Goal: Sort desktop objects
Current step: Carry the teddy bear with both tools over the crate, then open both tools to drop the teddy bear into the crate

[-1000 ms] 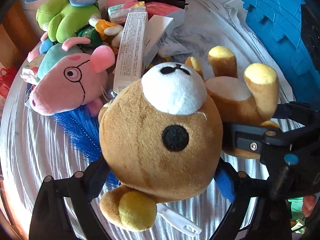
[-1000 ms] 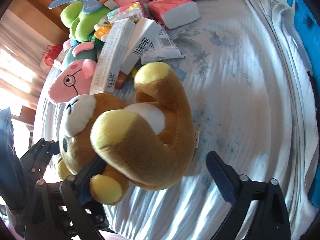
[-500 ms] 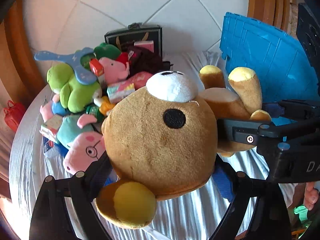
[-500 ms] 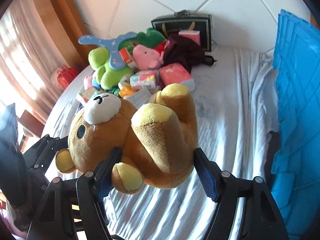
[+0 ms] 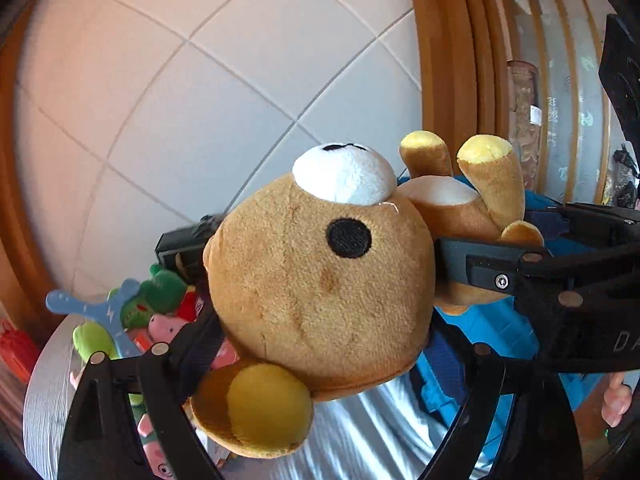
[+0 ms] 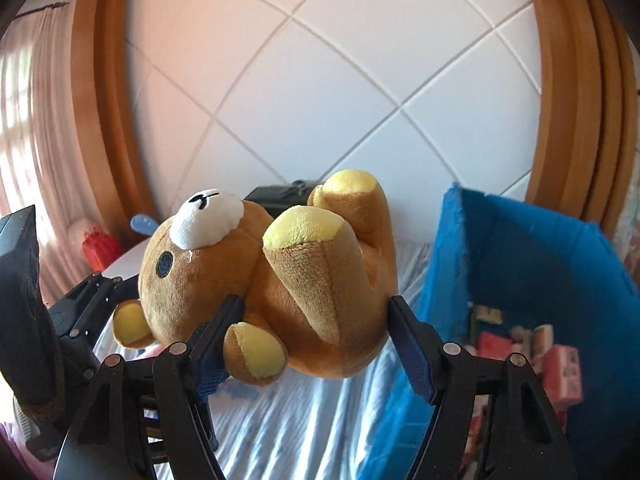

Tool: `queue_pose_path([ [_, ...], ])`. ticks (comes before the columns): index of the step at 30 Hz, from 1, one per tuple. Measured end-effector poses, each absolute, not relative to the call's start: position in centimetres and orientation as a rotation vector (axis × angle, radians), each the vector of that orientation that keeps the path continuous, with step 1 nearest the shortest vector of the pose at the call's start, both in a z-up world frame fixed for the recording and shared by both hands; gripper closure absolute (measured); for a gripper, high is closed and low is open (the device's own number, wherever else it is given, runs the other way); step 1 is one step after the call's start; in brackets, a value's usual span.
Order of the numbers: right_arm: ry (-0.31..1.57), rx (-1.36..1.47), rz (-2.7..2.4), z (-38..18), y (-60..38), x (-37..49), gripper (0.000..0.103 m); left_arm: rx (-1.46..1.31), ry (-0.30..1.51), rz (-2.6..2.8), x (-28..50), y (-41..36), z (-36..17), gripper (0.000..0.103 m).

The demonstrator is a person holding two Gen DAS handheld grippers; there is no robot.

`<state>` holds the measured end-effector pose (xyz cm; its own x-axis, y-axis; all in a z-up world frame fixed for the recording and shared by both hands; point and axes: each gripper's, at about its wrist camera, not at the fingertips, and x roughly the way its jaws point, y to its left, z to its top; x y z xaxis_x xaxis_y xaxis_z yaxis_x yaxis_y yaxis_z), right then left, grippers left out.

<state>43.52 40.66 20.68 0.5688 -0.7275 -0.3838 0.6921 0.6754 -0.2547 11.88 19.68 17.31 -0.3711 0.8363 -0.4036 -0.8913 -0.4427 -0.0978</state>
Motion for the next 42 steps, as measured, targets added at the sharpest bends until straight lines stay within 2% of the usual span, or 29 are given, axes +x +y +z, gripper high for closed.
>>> queue_pose_path([
  [6,0.412,-0.086,-0.985,25.3,39.6,36.2,0.029,-0.446,0.167,1.831,16.9,26.4,21.5,0.012],
  [12,0.384,-0.038,-1.116,26.9,37.7,28.8,0.029,-0.495,0.217,1.689,22.5,32.7,22.9,0.012],
  [13,0.469,-0.132,-0.947,27.0,37.1,28.2,0.028,-0.5,0.228,1.673,23.5,33.6,23.0,0.012],
  [17,0.476,-0.072,-0.986,27.2,34.7,24.5,0.028,-0.526,0.279,1.625,26.5,36.6,22.5,0.012],
  [24,0.502,0.0,-0.992,27.7,29.7,22.4,0.028,-0.577,0.339,1.62,28.4,40.7,21.7,0.012],
  [31,0.591,0.028,-0.983,27.3,25.0,23.6,0.028,-0.742,0.407,1.633,27.4,45.4,19.9,0.012],
  [34,0.614,0.061,-0.979,26.6,23.5,24.0,0.019,-0.839,0.452,1.619,27.1,46.6,18.6,0.012],
  [36,0.622,0.07,-0.995,26.1,22.8,24.1,0.009,-0.898,0.465,1.6,26.6,46.8,17.7,0.012],
  [42,0.635,0.111,-1.018,25.8,21.7,23.7,0.0,-0.989,0.473,1.584,25.7,46.7,16.1,0.012],
])
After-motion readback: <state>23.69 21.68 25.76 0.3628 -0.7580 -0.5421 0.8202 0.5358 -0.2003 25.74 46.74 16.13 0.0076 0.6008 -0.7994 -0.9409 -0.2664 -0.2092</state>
